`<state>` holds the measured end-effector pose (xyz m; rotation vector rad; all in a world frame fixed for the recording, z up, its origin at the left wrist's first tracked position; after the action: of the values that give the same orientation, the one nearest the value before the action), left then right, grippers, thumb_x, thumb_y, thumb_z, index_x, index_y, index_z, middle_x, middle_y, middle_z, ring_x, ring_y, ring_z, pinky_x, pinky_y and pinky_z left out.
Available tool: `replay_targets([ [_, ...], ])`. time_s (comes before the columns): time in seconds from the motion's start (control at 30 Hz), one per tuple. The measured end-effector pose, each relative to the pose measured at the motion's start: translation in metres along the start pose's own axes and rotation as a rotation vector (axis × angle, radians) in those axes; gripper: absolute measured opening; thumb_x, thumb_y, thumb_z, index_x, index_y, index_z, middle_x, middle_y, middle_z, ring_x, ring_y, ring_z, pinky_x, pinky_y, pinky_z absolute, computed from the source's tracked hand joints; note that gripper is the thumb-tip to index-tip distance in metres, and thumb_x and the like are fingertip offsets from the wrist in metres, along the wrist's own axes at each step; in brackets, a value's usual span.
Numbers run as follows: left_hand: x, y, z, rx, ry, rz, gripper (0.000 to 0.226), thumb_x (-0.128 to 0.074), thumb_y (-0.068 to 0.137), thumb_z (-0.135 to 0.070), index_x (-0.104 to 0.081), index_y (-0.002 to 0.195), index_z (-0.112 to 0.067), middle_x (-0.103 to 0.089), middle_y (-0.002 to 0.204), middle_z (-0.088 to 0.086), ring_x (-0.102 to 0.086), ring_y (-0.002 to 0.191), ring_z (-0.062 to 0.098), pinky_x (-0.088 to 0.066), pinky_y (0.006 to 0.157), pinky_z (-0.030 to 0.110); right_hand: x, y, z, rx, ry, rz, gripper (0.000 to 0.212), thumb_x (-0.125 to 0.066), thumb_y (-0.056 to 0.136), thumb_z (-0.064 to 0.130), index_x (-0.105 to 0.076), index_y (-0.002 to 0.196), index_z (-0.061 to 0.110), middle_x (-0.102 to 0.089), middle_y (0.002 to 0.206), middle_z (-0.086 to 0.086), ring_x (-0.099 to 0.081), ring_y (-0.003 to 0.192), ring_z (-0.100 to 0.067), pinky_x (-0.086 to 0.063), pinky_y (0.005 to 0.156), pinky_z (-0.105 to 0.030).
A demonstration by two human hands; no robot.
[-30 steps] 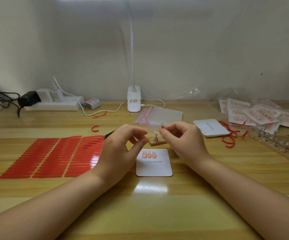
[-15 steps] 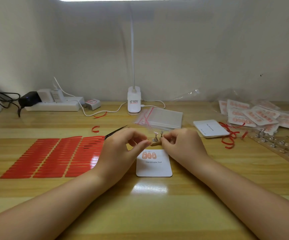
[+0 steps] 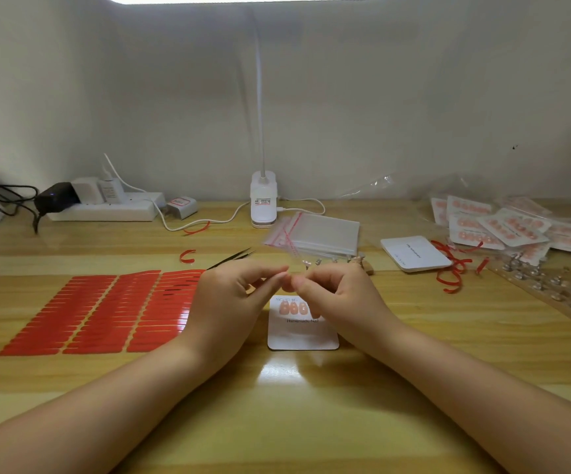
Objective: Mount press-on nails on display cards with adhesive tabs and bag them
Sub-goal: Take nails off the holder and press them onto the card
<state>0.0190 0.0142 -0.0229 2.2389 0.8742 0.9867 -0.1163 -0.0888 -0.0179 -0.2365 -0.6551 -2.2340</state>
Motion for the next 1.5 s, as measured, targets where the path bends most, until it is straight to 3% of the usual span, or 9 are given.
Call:
replay_targets([
  [0.07, 0.000, -0.001, -0.001, -0.012, 0.009, 0.004, 0.016, -0.069, 0.082, -0.028, -0.072, 0.095, -0.034, -0.070, 0.082, -0.025, -0.066, 0.075, 0.003, -0.050, 0.069, 0.021, -0.001, 0.000, 0.002, -0.021, 0.012, 0.005, 0.029, -0.062, 0.092, 0.015, -0.070, 0.065, 0.009, -0.056, 0.050, 0.002, -0.067, 0.072, -0.030, -0.049, 0.067, -0.043],
  [0.27, -0.001, -0.001, -0.007, -0.161, 0.161, 0.038, 0.026, -0.064, 0.085, -0.036, -0.078, 0.098, -0.018, -0.074, 0.095, -0.009, -0.063, 0.086, 0.007, -0.046, 0.077, 0.034, 0.001, 0.001, 0.001, -0.055, 0.033, -0.004, 0.040, -0.054, 0.097, 0.014, -0.061, 0.058, 0.010, -0.054, 0.051, 0.006, -0.046, 0.050, -0.005, -0.037, 0.056, -0.020],
  [0.63, -0.001, -0.002, -0.007, -0.168, 0.120, 0.010, 0.037, -0.072, 0.081, -0.023, -0.065, 0.116, -0.015, -0.069, 0.103, -0.008, -0.062, 0.083, 0.013, -0.050, 0.077, 0.032, 0.004, 0.005, 0.001, -0.049, 0.005, 0.065, 0.021, -0.054, 0.098, 0.016, -0.068, 0.082, 0.018, -0.053, 0.049, 0.016, -0.047, 0.050, 0.001, -0.036, 0.053, -0.012],
  [0.77, -0.002, -0.003, -0.009, -0.222, 0.097, -0.001, 0.037, -0.070, 0.083, -0.025, -0.062, 0.116, -0.011, -0.070, 0.098, -0.008, -0.065, 0.083, 0.015, -0.054, 0.077, 0.036, 0.005, 0.003, 0.005, -0.068, -0.025, 0.085, 0.025, -0.054, 0.098, 0.018, -0.068, 0.077, 0.017, -0.050, 0.048, 0.012, -0.044, 0.048, 0.000, -0.036, 0.052, -0.017],
  [0.87, -0.002, -0.002, -0.008, -0.172, 0.088, 0.001, 0.039, -0.074, 0.081, -0.019, -0.062, 0.117, -0.012, -0.070, 0.097, -0.008, -0.066, 0.085, 0.015, -0.053, 0.077, 0.036, 0.013, 0.006, 0.011, -0.092, -0.250, 0.053, 0.029, -0.055, 0.095, 0.026, -0.070, 0.076, 0.009, -0.058, 0.057, 0.000, -0.049, 0.054, -0.007, -0.045, 0.058, -0.036],
  [0.97, -0.002, -0.002, -0.005, -0.143, 0.106, 0.013, 0.041, -0.077, 0.080, -0.012, -0.061, 0.118, -0.012, -0.069, 0.097, -0.008, -0.064, 0.084, 0.011, -0.051, 0.078, 0.029, 0.032, 0.014, 0.021, -0.182, -0.659, 0.173, 0.030, -0.061, 0.080, 0.052, -0.067, 0.079, 0.023, -0.061, 0.067, 0.007, -0.053, 0.060, -0.005, -0.043, 0.056, -0.033],
  [1.07, -0.001, -0.002, -0.004, -0.107, 0.115, 0.024, 0.041, -0.077, 0.081, -0.012, -0.060, 0.118, -0.014, -0.068, 0.097, -0.010, -0.064, 0.084, 0.008, -0.050, 0.077, 0.026, 0.048, 0.016, 0.029, -0.294, -0.796, 0.372, 0.057, -0.065, 0.060, 0.077, -0.063, 0.105, 0.042, -0.049, 0.070, 0.025, -0.049, 0.067, 0.004, -0.034, 0.054, -0.019],
  [1.2, -0.001, -0.002, -0.003, -0.071, 0.129, 0.046, 0.043, -0.076, 0.082, -0.015, -0.057, 0.121, -0.018, -0.066, 0.098, -0.012, -0.064, 0.084, 0.007, -0.051, 0.075, 0.024, 0.047, 0.014, 0.023, -0.356, -0.929, 0.594, 0.101, -0.074, 0.054, 0.075, -0.036, 0.142, 0.044, -0.032, 0.077, 0.030, -0.041, 0.080, 0.000, -0.035, 0.066, -0.021],
  [1.5, -0.007, -0.003, 0.001, 0.085, 0.094, 0.188, 0.045, -0.072, 0.084, -0.016, -0.050, 0.121, -0.028, -0.062, 0.093, -0.012, -0.057, 0.085, 0.006, -0.050, 0.074, 0.022, 0.045, 0.016, 0.017, -0.338, -0.865, 0.600, 0.091, -0.080, 0.054, 0.068, -0.048, 0.134, 0.039, -0.039, 0.084, 0.026, -0.042, 0.074, 0.002, -0.034, 0.060, -0.019],
])
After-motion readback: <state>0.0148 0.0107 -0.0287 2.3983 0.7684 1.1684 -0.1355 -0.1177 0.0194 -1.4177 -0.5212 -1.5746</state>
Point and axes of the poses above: each hand's wrist, its own y-axis towards the middle knuckle, its own x-axis out of the back of the hand, z = x × y, the point moved 1 cm from there along y, towards the middle knuckle
